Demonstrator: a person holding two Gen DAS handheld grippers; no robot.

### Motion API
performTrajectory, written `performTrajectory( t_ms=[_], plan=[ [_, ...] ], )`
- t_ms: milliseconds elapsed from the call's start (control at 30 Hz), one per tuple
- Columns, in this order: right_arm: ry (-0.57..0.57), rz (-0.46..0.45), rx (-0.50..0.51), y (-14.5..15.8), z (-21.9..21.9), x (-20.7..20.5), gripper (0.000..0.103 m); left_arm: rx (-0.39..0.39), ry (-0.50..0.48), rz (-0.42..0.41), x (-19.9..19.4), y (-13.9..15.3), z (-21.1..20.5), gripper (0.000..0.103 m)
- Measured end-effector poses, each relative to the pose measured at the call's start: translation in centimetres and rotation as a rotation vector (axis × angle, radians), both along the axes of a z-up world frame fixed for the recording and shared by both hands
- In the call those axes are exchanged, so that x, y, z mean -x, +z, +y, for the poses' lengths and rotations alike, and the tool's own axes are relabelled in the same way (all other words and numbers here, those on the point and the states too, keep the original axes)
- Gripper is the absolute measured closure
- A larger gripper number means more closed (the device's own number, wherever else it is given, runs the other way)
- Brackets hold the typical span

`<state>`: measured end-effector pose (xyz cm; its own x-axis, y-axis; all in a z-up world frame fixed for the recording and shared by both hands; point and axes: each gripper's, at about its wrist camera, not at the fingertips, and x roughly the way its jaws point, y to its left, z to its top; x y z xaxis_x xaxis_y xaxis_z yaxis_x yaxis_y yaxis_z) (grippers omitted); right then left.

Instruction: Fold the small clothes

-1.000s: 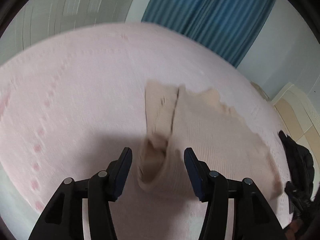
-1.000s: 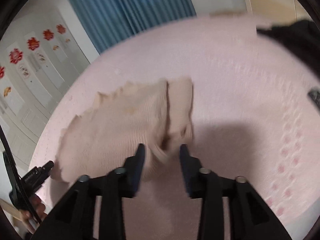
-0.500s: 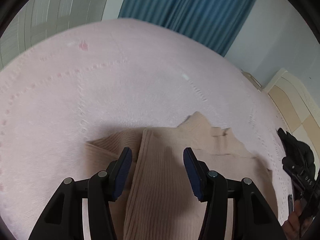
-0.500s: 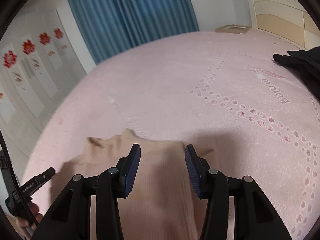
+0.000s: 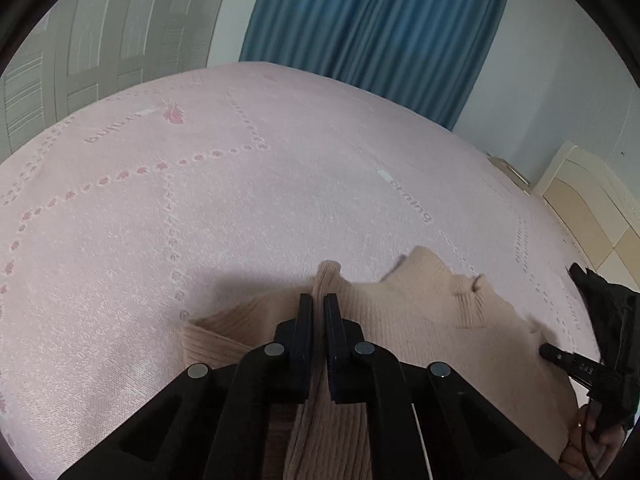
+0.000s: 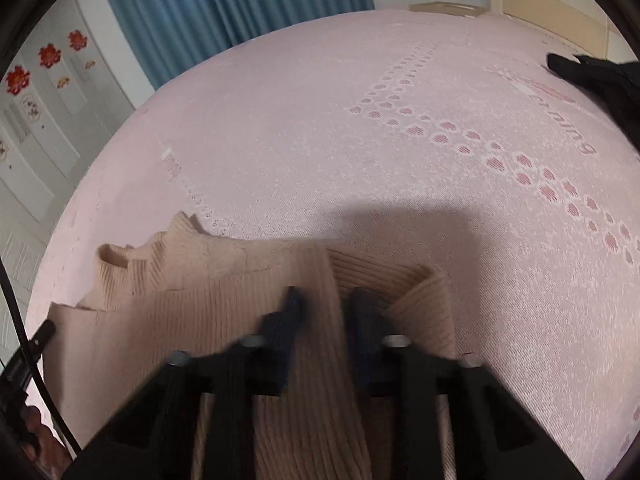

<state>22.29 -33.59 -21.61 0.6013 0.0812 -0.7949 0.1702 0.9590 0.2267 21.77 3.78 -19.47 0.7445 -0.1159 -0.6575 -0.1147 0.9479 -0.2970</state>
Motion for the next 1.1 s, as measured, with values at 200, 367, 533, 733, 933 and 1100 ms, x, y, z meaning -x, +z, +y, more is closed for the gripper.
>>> performTrajectory(
  t_ms=[200, 367, 533, 733, 933, 1100],
  plan=[
    [0.020, -0.119, 0.002, 1.9, 0.0, 1.3, 0.098, -0.010, 0.086, 0.013, -0.5, 0.0, 1.0, 0.100],
    [-0.029, -0.010, -0.003, 0.0, -0.5, -0.3, 0.095, 0.092, 0.104, 0.083, -1.4, -1.6, 2.5, 0.100],
    [-0.051, -0.045, 0.010, 1.2, -0.4, 0.7, 0.086, 0.123, 0.104, 0.073, -0.9, -1.2, 2.9, 0.090],
    [0.044, -0.189, 0.002, 4.3, 2.4, 4.8, 0.069, 0.141, 0.072, 0.006, 0.3, 0.1, 3.3, 0.052],
    [0.267, -0.178, 0.042, 4.2, 9.6, 7.6, 0.067, 0.195, 0.093, -0.022, 1.5, 0.9, 5.7, 0.049],
    [0.271, -0.060, 0.156, 1.6, 14.3, 6.9, 0.067, 0.215, 0.065, 0.011, 1.3, 0.6, 6.9, 0.046]
  ],
)
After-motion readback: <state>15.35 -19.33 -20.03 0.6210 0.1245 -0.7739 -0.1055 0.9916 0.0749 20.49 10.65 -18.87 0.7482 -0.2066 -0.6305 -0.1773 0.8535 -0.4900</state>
